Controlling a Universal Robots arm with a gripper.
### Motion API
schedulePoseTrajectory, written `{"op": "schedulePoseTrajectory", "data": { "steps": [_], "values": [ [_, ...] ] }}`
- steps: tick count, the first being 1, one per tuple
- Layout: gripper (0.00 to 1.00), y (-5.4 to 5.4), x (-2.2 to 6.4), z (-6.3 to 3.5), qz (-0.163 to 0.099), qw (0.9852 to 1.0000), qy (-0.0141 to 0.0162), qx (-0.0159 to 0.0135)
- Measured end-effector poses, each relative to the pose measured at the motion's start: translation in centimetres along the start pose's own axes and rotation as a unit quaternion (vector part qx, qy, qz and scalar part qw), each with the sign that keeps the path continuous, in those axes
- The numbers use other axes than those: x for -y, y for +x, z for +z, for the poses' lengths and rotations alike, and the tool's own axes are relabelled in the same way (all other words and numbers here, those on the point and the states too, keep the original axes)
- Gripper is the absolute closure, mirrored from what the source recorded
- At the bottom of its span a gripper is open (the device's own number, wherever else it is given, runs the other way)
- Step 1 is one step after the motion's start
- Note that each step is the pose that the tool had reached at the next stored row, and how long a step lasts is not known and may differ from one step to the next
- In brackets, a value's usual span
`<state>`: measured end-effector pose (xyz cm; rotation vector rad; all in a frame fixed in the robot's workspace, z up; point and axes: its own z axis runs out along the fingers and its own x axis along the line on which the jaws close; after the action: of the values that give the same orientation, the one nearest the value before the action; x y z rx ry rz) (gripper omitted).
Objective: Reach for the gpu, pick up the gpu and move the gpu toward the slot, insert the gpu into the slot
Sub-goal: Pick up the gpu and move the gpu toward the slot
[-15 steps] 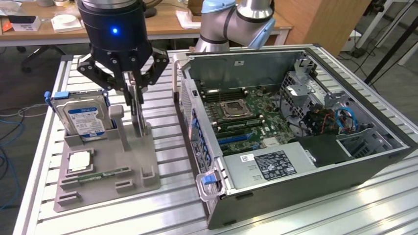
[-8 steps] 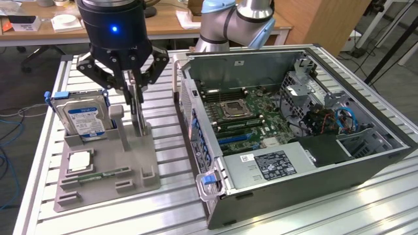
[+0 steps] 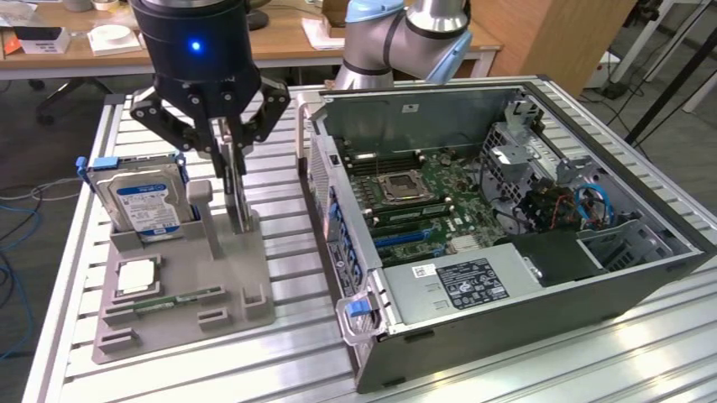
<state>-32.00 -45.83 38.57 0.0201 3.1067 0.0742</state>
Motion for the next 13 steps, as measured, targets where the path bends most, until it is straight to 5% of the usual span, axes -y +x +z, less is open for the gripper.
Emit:
{"op": "schedulePoseTrajectory", "data": {
  "steps": [13],
  "values": [
    [0.74,-0.02,-0.02,-0.41,0.000,1.0000,0.0000,0.0000]
  ]
}}
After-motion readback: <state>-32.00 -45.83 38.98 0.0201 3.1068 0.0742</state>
